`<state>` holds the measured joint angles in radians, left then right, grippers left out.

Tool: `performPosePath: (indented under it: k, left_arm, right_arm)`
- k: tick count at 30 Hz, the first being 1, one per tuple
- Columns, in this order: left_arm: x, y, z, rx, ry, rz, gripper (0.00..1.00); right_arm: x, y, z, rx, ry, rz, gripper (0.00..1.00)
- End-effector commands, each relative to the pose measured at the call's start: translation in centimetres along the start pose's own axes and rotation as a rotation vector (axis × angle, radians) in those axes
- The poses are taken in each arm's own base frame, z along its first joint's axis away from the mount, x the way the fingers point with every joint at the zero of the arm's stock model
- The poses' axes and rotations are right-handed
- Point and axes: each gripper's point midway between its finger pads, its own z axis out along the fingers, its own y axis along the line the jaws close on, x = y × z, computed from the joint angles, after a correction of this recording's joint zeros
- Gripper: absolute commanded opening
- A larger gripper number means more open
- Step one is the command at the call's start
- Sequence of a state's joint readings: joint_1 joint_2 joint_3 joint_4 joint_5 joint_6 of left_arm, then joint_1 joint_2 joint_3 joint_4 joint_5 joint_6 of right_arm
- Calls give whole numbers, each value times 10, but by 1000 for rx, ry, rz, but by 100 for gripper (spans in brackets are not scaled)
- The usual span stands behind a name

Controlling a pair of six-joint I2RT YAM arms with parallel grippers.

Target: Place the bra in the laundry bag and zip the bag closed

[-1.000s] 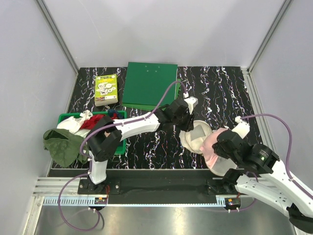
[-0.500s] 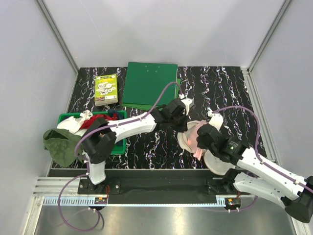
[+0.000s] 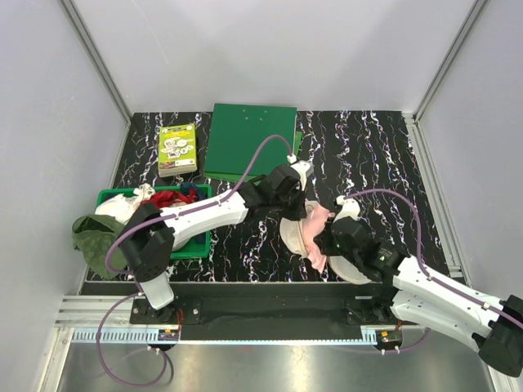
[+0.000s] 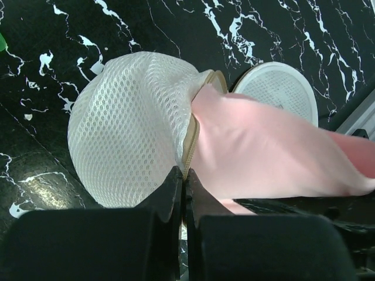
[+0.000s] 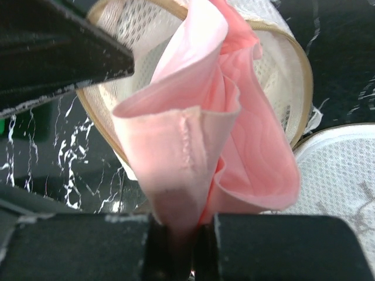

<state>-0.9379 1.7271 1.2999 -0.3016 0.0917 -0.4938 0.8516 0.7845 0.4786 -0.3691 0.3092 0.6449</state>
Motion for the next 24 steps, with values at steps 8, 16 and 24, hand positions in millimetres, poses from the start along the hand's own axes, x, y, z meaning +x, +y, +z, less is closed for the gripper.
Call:
performPosePath:
  k: [8, 16, 24]
  left_arm:
    - [-21, 2, -17, -27, -71, 3, 0]
    - [-22, -5, -23, 23, -38, 19, 0]
    - [-14, -27, -51, 152, -57, -22, 0]
  right_arm:
    - [3, 33, -1, -167, 43, -2, 0]
    - [4, 28, 6, -120, 51, -13, 0]
    - [-17, 31, 35, 79, 65, 113, 0]
